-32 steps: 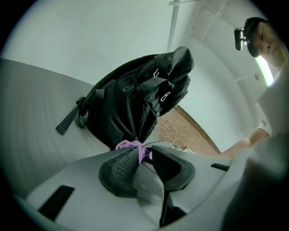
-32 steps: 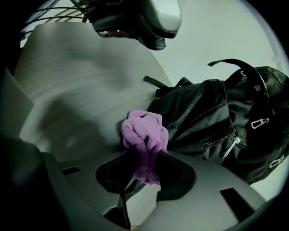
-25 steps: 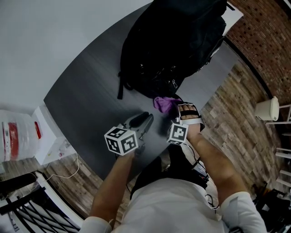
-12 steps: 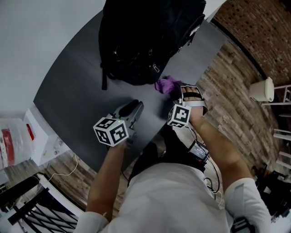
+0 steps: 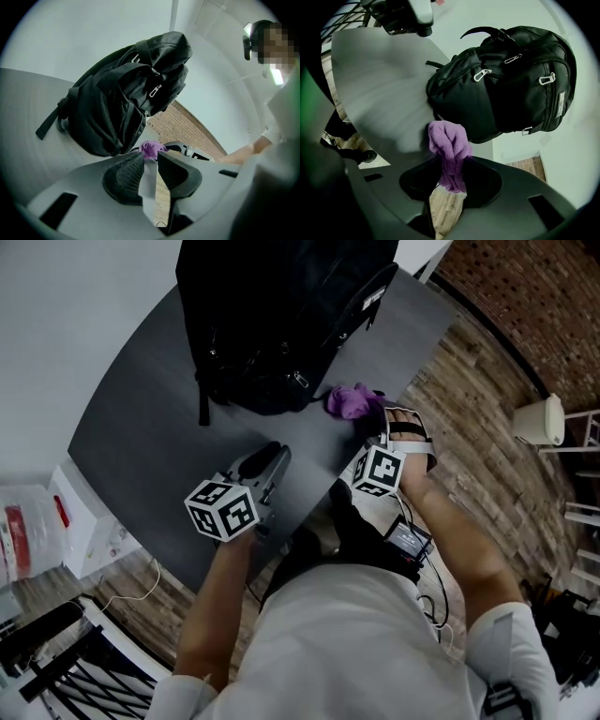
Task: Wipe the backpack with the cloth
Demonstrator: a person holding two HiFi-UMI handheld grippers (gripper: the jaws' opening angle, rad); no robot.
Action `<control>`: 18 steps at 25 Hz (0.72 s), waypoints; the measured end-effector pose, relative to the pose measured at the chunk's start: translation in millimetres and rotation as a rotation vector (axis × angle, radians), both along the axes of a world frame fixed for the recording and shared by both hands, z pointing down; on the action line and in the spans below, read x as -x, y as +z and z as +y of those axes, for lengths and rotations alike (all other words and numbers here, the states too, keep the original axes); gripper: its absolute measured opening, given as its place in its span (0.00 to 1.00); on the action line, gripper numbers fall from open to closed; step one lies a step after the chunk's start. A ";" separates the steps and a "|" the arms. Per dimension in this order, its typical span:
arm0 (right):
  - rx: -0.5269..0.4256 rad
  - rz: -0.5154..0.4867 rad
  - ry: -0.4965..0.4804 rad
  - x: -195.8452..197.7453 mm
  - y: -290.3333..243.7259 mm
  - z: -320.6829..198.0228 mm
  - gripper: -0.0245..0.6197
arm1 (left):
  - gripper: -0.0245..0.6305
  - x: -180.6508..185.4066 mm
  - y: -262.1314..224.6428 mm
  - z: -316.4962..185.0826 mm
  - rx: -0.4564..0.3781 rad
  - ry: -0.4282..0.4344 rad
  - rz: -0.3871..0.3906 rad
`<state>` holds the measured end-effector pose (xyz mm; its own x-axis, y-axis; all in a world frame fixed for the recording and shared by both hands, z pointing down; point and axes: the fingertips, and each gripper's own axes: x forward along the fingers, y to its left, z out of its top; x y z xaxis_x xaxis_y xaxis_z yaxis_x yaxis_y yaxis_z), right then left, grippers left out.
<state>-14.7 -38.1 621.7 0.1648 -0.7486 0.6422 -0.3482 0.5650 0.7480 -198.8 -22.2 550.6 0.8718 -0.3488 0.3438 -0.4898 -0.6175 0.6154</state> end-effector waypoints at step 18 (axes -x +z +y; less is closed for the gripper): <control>-0.037 -0.605 0.163 -21.1 -86.1 6.1 0.25 | 0.18 -28.7 -63.7 2.8 -0.088 -0.131 0.076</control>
<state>6.4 -32.0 535.6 -0.1054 -0.7682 0.6315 -0.7955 0.4462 0.4100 -170.1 -19.3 486.9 0.8393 -0.4867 0.2421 -0.5237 -0.6048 0.5999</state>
